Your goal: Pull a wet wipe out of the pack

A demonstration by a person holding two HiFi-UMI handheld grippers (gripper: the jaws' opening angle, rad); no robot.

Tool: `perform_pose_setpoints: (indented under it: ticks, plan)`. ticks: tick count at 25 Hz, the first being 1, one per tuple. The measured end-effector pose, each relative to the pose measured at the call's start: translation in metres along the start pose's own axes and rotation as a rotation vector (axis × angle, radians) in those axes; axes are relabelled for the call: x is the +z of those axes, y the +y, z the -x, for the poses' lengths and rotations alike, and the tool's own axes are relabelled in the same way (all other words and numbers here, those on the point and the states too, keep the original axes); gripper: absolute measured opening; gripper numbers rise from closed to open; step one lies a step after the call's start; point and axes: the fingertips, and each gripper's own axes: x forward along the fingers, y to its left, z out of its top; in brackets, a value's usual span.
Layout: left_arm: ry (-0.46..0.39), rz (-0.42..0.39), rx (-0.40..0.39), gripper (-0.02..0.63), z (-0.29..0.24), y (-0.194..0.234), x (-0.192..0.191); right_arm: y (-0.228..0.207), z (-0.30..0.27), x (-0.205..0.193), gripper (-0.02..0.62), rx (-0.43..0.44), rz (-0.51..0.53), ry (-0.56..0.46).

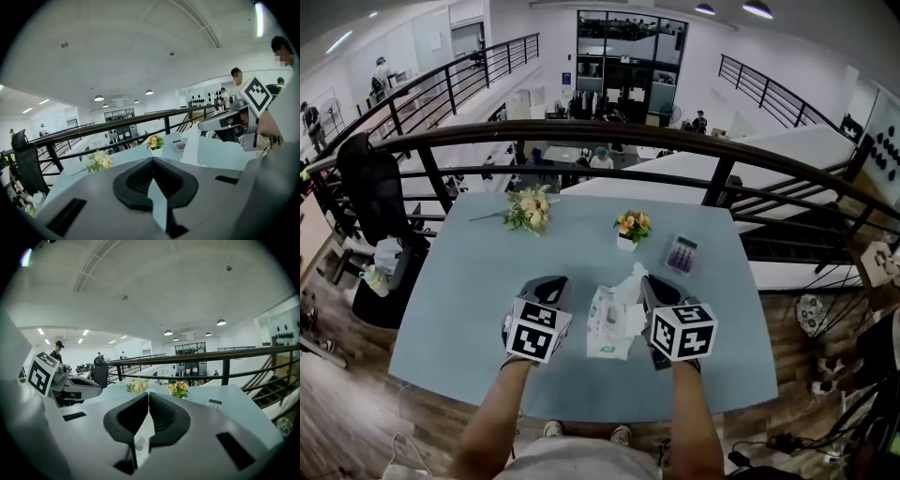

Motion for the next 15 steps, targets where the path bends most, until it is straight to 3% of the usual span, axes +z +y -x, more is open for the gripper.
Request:
perform_pose_setpoints:
  ticks: [15]
  plan:
    - [-0.055,0.016,0.037,-0.005,0.01,0.016,0.023,-0.01,0.025,0.041,0.012,-0.053,0.04,-0.119]
